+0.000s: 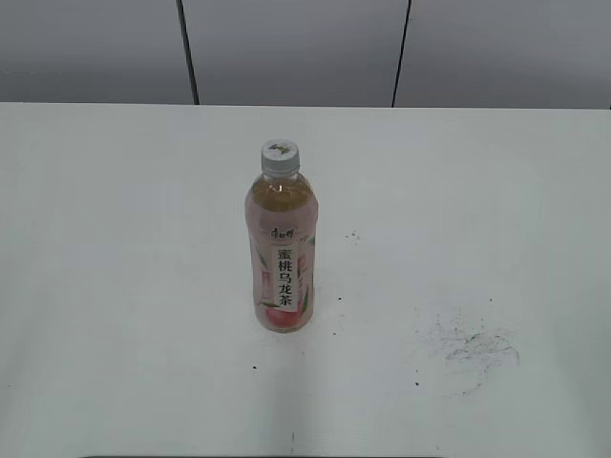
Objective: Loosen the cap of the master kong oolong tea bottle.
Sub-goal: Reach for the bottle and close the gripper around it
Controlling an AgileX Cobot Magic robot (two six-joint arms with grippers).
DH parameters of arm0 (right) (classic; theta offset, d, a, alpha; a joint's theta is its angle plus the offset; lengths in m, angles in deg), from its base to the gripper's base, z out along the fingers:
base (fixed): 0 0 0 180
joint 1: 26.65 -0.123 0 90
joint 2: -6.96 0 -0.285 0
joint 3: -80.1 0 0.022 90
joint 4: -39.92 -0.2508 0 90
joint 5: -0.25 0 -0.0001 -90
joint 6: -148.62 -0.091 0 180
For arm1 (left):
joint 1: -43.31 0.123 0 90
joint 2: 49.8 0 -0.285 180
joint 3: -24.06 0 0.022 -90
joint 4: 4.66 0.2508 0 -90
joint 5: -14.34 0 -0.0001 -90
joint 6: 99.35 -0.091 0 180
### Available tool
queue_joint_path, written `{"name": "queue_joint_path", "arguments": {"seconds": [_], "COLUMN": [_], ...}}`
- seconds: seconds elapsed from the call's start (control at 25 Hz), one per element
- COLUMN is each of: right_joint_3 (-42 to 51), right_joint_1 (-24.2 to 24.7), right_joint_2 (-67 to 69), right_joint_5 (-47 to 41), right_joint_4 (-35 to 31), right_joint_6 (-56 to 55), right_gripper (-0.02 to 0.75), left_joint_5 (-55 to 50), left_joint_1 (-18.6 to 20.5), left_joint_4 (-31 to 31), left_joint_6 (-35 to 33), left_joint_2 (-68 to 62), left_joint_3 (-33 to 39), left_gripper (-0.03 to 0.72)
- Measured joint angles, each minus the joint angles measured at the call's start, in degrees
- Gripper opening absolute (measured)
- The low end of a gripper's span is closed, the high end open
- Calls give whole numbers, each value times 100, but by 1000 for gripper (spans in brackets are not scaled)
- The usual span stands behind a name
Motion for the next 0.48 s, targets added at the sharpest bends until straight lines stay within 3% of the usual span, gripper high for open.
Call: {"name": "queue_joint_path", "arguments": {"seconds": [0.48], "right_joint_3": [0], "right_joint_1": [0], "right_joint_2": [0], "right_joint_5": [0], "right_joint_4": [0], "right_joint_6": [0], "right_gripper": [577], "left_joint_5": [0], "left_joint_1": [0], "left_joint_4": [0], "left_joint_6": [0], "left_joint_2": [0], "left_joint_3": [0], "left_gripper": [498]}}
